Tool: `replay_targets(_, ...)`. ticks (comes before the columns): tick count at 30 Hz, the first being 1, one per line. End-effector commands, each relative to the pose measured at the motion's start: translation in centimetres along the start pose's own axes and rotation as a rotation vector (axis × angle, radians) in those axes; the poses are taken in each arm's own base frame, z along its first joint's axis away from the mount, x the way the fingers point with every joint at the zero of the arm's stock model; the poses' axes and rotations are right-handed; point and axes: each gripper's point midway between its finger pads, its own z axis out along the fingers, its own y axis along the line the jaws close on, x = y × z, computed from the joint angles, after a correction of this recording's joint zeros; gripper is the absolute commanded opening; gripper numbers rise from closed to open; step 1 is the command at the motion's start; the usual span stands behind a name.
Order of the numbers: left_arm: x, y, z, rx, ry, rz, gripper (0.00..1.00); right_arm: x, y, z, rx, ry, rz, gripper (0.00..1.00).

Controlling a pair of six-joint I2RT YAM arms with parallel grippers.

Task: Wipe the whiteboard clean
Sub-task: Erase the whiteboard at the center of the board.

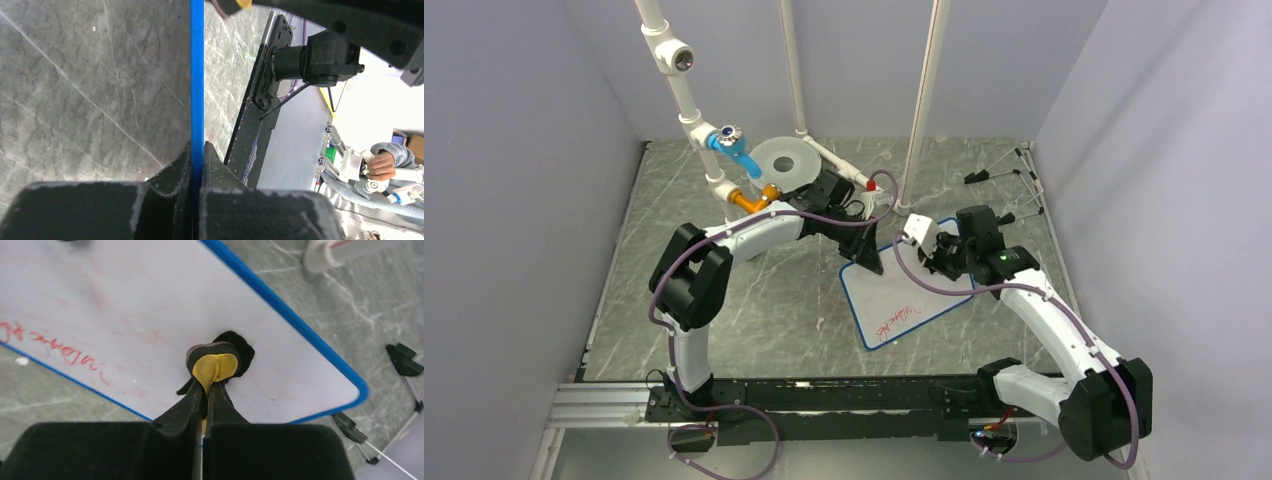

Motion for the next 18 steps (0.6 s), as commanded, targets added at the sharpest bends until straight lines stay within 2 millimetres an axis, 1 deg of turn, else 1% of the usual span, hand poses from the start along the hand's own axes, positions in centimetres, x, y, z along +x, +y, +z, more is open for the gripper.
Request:
replay_targets(1,-1.4,-3.8,-1.4,0.095,-0.038,0.095,0.00,-0.8,4.1,-0.6,-0.190,-0.064,-0.127,0.00)
replay_targets(5,-1.6,-3.8,-1.4,0.093,-0.039,0.089,0.00,-1.4,7.8,0.2,-0.278,-0.058,-0.277,0.00)
replay_targets(11,-1.9,-3.9,-1.2,0.095,-0.044,0.083,0.00,-2.2,13.5,0.4,-0.489,-0.073,-0.451,0.00)
replay_targets(13,-1.9,-3.9,-1.1,0.094,-0.044,0.081,0.00,-1.7,14.7,1.0,-0.499,-0.041,-0.531,0.00)
replay_targets(15,-1.9,-3.9,-1.1,0.093,-0.043,0.078,0.00,-1.3,15.4,1.5,-0.503,-0.001,-0.593,0.00)
replay_targets(18,-1.9,-3.8,-1.1,0.090,-0.042,0.075,0.00,-1.1,17.2,2.0,-0.534,0.023,-0.673,0.00)
